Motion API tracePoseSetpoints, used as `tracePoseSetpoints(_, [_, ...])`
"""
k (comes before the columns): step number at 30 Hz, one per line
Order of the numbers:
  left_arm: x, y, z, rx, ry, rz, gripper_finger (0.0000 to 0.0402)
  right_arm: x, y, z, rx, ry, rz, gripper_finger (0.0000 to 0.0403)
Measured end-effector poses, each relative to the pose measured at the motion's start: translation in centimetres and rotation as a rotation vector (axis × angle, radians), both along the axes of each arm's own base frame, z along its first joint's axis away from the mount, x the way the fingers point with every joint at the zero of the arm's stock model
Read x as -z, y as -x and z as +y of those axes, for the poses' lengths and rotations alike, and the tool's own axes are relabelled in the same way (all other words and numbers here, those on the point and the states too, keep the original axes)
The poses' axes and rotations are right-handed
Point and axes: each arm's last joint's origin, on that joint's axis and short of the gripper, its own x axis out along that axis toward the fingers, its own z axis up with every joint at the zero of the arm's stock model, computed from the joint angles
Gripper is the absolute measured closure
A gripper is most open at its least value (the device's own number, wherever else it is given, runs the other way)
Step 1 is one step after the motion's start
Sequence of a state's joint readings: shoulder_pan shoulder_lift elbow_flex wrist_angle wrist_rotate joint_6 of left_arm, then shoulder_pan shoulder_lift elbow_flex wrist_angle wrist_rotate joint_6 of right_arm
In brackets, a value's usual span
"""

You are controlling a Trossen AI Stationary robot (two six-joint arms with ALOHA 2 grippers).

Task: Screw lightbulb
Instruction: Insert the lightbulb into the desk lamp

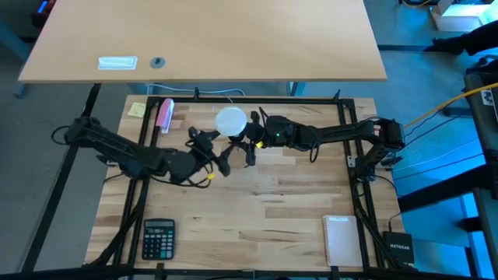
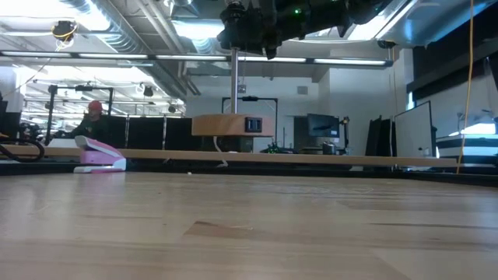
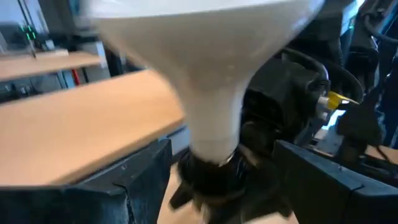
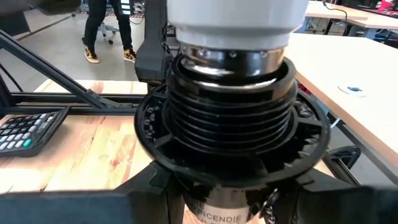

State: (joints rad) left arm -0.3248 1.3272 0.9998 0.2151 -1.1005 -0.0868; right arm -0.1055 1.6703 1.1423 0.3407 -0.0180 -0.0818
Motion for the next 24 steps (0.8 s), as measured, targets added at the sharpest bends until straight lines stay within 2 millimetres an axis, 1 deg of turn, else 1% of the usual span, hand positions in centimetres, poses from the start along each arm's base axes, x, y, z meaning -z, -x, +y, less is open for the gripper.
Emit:
tracePoseSetpoints(4, [-0.8, -0.7, 0.7, -0.025, -0.042, -0.044, 0.0133, 0.0, 0.0, 0.0, 0.000, 0.000, 0.000, 0.0255])
tracePoseSetpoints(7, [-0.6, -0.9, 1.5, -0.044, -0.044, -0.038, 0.0134, 0.0, 0.0, 0.0, 0.000, -0.001, 0.000, 0.0255])
tracePoseSetpoints(12, [-0.8, -1.4, 2.8, 0.037, -0.018, -0.083, 0.0134, 0.0, 0.0, 0.0, 0.000, -0.001, -0.001, 0.0255])
tracePoseSetpoints(18, [-0.8, -1.5, 3.5, 0.015, -0.028, -0.077, 0.0138, 0.0, 0.0, 0.0, 0.000, -0.001, -0.001, 0.0255])
tracePoseSetpoints(21, [-0.8, -1.6, 3.5, 0.019, -0.045, -0.056, 0.0161, 0.0, 0.0, 0.0, 0.000, -0.001, -0.001, 0.0255])
tracePoseSetpoints(24, [-0.8, -1.6, 3.5, 0.027, -0.055, -0.047, 0.0206, 0.0, 0.0, 0.0, 0.000, -0.001, -0.001, 0.0255])
